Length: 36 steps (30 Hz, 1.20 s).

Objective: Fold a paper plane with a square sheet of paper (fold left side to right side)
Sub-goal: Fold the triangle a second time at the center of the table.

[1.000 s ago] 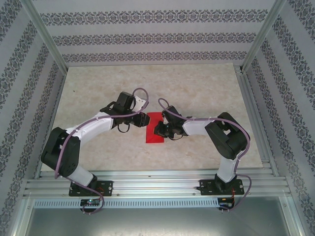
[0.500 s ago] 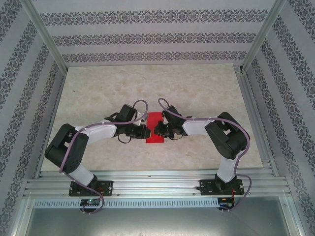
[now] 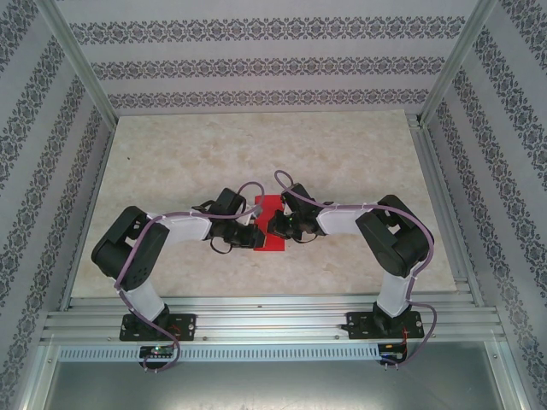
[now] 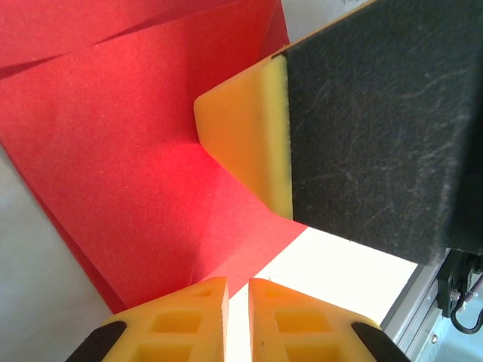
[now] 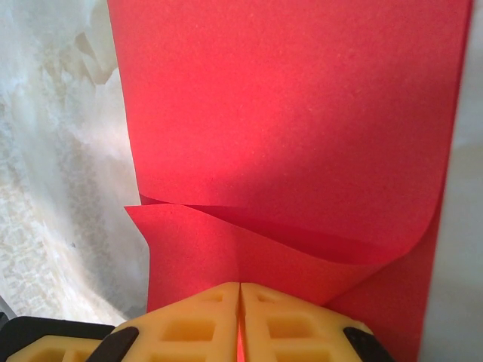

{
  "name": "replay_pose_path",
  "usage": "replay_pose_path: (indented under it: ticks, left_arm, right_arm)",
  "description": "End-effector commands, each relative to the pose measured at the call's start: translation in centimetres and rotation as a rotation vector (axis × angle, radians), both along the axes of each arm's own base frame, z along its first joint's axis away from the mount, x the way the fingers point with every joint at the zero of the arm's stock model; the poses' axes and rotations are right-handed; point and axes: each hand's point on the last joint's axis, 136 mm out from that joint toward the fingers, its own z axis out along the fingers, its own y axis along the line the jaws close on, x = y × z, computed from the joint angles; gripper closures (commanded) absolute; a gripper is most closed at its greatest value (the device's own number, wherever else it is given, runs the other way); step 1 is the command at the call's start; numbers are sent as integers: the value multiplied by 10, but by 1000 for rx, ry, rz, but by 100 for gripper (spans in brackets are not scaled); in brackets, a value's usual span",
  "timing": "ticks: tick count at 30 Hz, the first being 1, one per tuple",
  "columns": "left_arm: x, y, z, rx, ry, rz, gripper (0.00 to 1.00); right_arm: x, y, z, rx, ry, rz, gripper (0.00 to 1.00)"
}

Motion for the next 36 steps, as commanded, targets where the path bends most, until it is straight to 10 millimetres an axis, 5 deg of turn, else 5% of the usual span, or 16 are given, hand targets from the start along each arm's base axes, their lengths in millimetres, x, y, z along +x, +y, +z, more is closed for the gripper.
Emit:
replay_pose_path:
  ticks: [1, 23, 36]
  left_arm:
    - [0, -3, -2, 24, -9, -15, 84]
    - [-25, 17, -36, 127, 47, -8, 85]
    - [-45, 28, -58, 153, 104, 22, 87]
  right_arm:
    - [-33, -25, -46, -167, 113, 23, 90]
    - [-26, -20, -37, -148, 80, 37, 90]
    - [0, 4, 33, 16, -91, 55, 89]
